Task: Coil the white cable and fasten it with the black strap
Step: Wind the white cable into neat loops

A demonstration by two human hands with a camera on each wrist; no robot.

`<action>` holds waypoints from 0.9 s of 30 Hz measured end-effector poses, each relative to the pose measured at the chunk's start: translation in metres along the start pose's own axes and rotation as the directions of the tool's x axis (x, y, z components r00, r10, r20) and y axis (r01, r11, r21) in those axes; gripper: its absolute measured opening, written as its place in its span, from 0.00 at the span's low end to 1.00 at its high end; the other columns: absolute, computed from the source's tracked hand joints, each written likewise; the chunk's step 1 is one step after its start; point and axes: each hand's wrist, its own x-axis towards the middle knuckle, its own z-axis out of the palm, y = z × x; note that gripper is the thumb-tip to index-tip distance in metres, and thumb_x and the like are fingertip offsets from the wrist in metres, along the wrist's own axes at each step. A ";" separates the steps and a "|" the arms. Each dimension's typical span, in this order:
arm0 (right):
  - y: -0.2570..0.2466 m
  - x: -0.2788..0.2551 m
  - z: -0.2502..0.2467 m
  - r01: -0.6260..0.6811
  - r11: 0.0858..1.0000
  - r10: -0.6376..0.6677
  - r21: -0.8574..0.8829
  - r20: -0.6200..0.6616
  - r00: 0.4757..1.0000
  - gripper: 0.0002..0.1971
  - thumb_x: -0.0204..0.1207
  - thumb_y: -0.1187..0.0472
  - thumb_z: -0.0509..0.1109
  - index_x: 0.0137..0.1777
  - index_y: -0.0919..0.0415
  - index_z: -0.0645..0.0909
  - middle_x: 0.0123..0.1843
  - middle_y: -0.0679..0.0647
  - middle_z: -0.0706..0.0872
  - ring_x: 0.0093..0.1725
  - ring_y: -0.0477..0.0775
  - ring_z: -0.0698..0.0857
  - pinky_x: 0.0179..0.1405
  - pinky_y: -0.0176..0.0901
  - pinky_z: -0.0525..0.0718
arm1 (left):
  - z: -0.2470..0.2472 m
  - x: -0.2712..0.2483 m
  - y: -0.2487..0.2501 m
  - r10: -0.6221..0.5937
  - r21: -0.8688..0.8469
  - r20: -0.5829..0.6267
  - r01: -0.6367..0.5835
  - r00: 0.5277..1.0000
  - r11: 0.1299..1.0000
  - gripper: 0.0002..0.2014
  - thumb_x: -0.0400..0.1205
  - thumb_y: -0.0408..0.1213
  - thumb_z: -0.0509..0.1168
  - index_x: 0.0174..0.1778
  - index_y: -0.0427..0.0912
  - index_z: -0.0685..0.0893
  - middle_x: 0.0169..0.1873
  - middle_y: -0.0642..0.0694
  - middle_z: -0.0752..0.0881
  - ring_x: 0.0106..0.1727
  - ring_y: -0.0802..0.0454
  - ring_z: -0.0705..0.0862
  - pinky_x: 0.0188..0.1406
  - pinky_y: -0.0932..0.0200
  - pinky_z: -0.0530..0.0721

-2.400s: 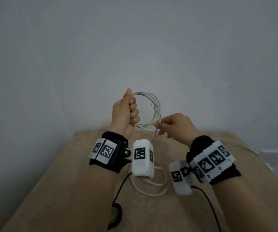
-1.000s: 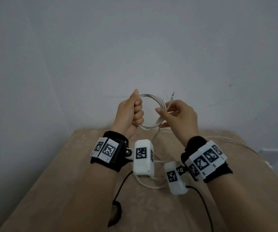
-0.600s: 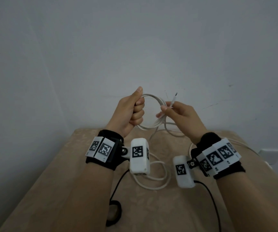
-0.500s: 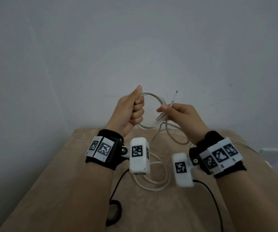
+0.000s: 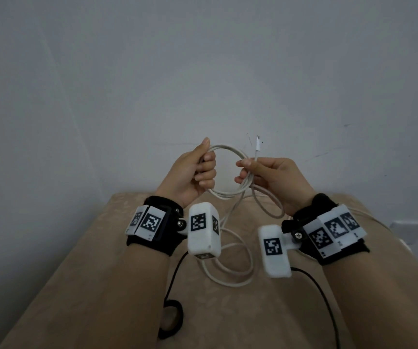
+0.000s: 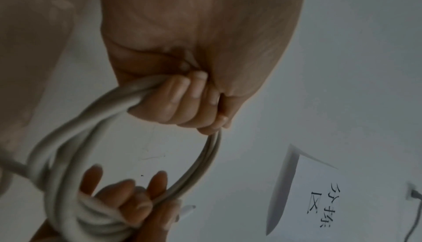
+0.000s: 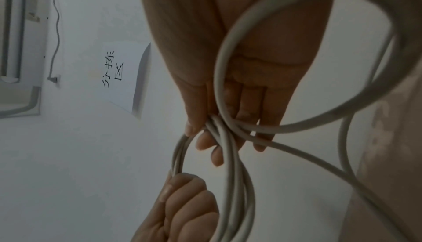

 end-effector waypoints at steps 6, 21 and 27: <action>-0.001 0.001 -0.001 0.019 0.992 -0.012 -0.127 0.057 0.998 0.07 0.76 0.68 0.70 0.47 0.74 0.86 0.35 0.60 0.88 0.37 0.56 0.89 0.46 0.43 0.89 | 0.002 -0.002 0.000 0.067 0.070 -0.029 -0.065 0.997 0.995 0.21 0.87 0.50 0.54 0.30 0.44 0.68 0.17 0.56 0.60 0.13 0.63 0.56 0.11 0.70 0.53; -0.013 -0.006 0.012 0.248 0.484 -0.092 -0.839 0.233 0.968 0.15 0.78 0.57 0.70 0.29 0.56 0.84 0.20 0.41 0.80 0.23 0.37 0.77 0.28 0.27 0.71 | 0.012 -0.018 0.017 -0.057 0.700 -0.076 0.094 0.996 0.708 0.34 0.77 0.69 0.55 0.46 0.39 0.87 0.25 0.45 0.82 0.23 0.52 0.76 0.27 0.60 0.78; -0.014 -0.015 0.029 0.301 0.097 0.033 -0.949 0.305 0.952 0.11 0.82 0.52 0.62 0.45 0.52 0.84 0.44 0.45 0.89 0.46 0.50 0.84 0.42 0.44 0.76 | 0.020 -0.019 0.011 -0.154 0.898 -0.072 0.131 0.985 0.420 0.33 0.81 0.66 0.51 0.31 0.43 0.88 0.26 0.45 0.85 0.27 0.51 0.81 0.33 0.61 0.81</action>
